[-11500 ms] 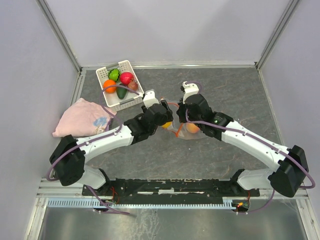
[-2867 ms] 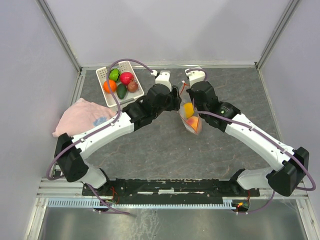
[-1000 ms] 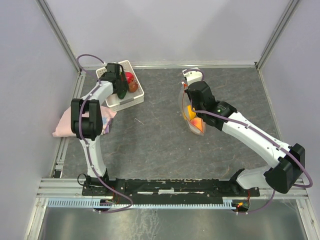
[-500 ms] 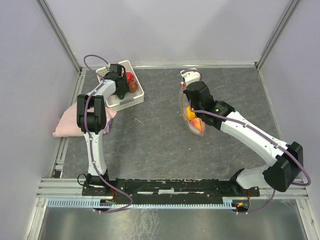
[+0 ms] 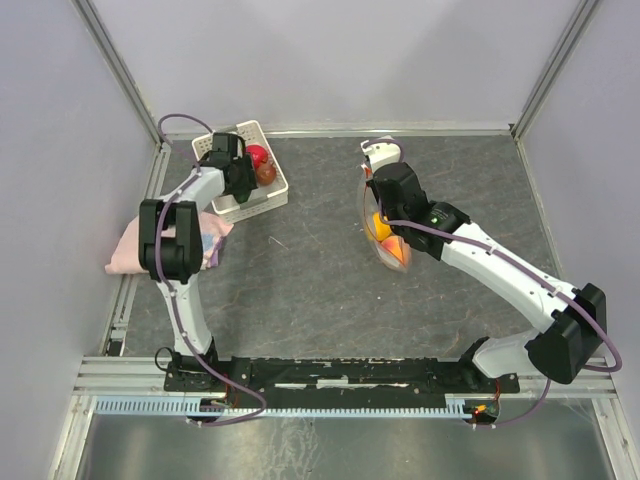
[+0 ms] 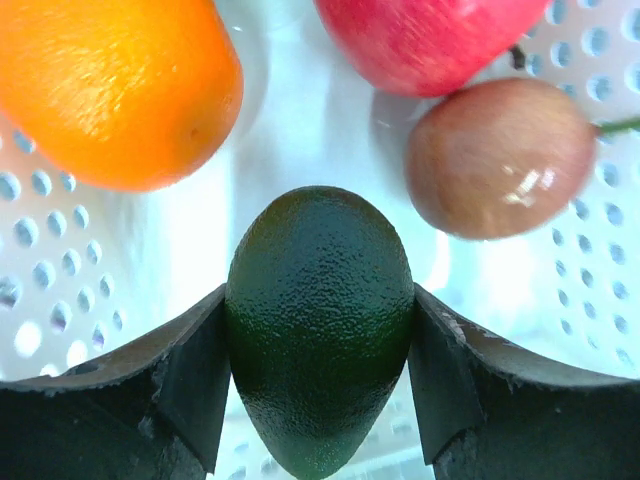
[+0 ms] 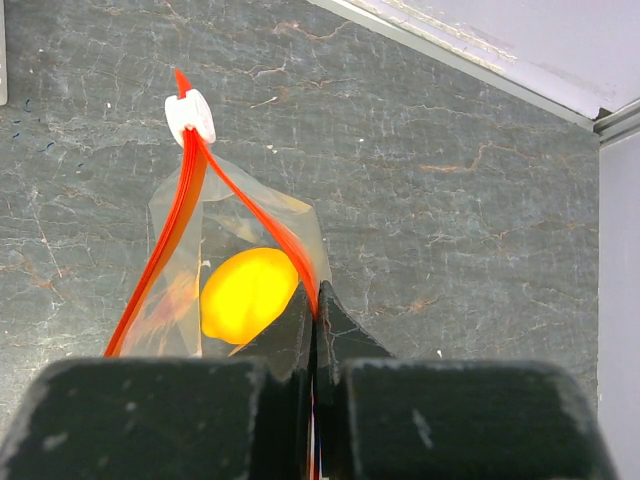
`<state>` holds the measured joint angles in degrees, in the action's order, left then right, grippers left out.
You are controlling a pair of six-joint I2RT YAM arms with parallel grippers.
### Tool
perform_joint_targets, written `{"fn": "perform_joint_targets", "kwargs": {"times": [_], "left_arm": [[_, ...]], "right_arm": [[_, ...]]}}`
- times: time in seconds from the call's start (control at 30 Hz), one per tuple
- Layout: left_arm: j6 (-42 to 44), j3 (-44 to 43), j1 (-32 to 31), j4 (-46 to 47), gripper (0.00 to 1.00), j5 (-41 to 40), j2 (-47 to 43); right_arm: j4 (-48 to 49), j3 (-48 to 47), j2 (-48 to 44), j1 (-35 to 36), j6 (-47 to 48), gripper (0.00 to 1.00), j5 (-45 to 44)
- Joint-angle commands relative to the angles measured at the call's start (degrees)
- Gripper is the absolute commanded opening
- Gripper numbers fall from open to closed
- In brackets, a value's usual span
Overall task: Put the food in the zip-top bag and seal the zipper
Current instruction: Pick up the fake fruit from the bin, then place the fake fruit in the zipper food storage bag.
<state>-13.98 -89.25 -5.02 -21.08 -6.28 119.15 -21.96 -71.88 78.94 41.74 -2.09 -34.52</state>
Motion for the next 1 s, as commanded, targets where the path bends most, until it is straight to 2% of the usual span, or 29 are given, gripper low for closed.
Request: {"fn": "perform_joint_targets", "kwargs": {"times": [0.0,0.2,0.4,0.63,0.97], "left_arm": [[-2.8,4.1,-0.7,4.9,0.41,3.0,-11.3],[-6.4,10.5,-2.2,6.7,0.40,5.4,-20.3],[-13.0,17.9,-6.4,11.6,0.39,8.5,-30.4],[-18.0,23.2,-14.3,15.5,0.39,9.7,-39.9],[-21.7,25.9,-26.2,22.0,0.39,12.5,-46.0]], "right_arm": [[0.5,-2.2,-1.0,-0.2,-0.1,0.01,-0.2],[0.0,-2.7,-1.0,-0.2,-0.7,0.01,-0.1],[-1.7,-3.7,-0.6,0.0,-2.0,0.01,1.2],[-2.6,-4.2,-1.4,0.3,-2.9,0.01,2.1],[-2.8,-4.7,-2.9,0.4,-4.0,0.01,2.3]]}}
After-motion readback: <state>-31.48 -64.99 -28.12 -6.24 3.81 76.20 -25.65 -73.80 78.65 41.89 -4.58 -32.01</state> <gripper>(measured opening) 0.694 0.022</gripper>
